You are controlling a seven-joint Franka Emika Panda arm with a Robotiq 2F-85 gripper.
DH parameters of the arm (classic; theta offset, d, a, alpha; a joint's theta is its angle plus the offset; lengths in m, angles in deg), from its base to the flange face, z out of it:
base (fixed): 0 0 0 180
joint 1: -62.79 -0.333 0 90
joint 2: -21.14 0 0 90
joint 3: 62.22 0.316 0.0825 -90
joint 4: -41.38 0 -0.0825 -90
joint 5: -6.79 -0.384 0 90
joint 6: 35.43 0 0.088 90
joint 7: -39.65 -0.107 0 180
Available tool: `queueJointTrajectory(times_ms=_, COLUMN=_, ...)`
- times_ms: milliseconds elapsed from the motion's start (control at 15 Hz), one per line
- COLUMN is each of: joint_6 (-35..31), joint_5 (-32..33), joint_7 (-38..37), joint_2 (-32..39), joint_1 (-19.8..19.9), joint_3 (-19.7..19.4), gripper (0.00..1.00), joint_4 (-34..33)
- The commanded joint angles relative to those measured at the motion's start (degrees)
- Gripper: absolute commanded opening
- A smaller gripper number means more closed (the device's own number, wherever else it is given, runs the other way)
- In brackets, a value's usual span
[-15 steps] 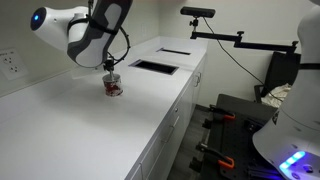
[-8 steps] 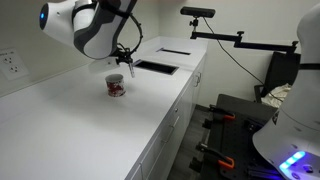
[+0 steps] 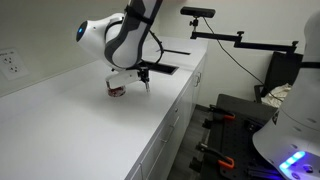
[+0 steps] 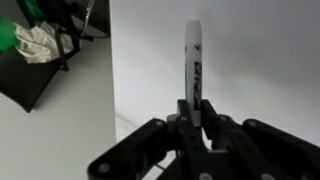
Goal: Take the marker out of the red mug
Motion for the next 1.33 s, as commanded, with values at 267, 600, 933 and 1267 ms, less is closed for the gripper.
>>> queueJointTrajectory(times_ms=267, joint_6=-18.2, joint_5=-4.0, joint_7=5.3, joint_2=-4.5, joint_1=4.5, joint_3=-0.8, gripper=0.44, joint_4=9.4)
queueJointTrajectory(times_ms=600, joint_6=-26.2, joint_5=-4.9, joint_7=4.8, joint_2=-6.8, joint_1=3.2, joint_3=-3.1, gripper=0.7, joint_4=14.1)
queueJointTrajectory(times_ms=933, joint_6=-26.3, joint_5=-0.5, joint_7=0.7, joint_2=-12.2, joint_1=-0.3, joint_3=-6.2, gripper=1.0, joint_4=18.3)
queueJointTrajectory(times_ms=1267, joint_6=-25.1, joint_5=2.9, joint_7=-0.2, joint_2=-19.2, joint_1=-0.4, joint_3=-4.9, gripper=1.0, joint_4=22.5)
